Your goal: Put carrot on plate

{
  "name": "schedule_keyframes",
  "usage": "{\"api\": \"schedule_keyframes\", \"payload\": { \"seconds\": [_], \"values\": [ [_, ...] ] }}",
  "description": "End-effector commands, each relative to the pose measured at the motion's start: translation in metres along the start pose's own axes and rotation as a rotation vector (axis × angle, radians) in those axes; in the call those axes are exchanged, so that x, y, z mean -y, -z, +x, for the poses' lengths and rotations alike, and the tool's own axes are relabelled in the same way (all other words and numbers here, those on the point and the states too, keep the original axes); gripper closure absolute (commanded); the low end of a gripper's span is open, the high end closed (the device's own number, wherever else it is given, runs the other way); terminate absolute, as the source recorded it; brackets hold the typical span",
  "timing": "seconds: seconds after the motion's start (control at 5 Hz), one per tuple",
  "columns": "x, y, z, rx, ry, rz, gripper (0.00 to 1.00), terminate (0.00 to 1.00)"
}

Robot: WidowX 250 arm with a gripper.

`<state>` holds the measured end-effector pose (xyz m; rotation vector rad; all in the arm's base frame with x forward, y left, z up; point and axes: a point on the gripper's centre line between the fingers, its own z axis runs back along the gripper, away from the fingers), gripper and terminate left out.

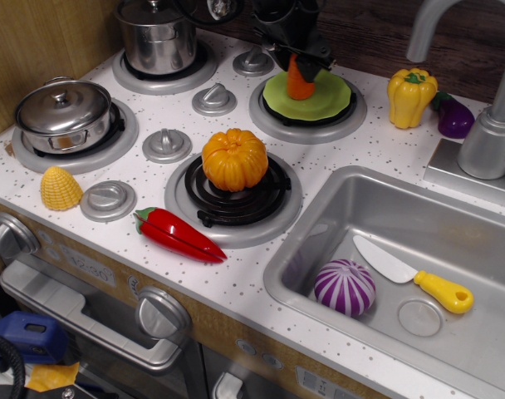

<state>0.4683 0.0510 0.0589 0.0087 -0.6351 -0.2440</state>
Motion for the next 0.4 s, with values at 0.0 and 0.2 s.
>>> {"api": "schedule_keyframes", "payload": {
  "seconds": [0.0, 0.2],
  "values": [
    [0.0016, -0.0116, 0.0171, 0.058, 0.016, 0.006, 0.0, 0.0],
    [0.0016, -0.0116, 0.0171, 0.058, 0.016, 0.006, 0.0, 1.0]
  ]
}}
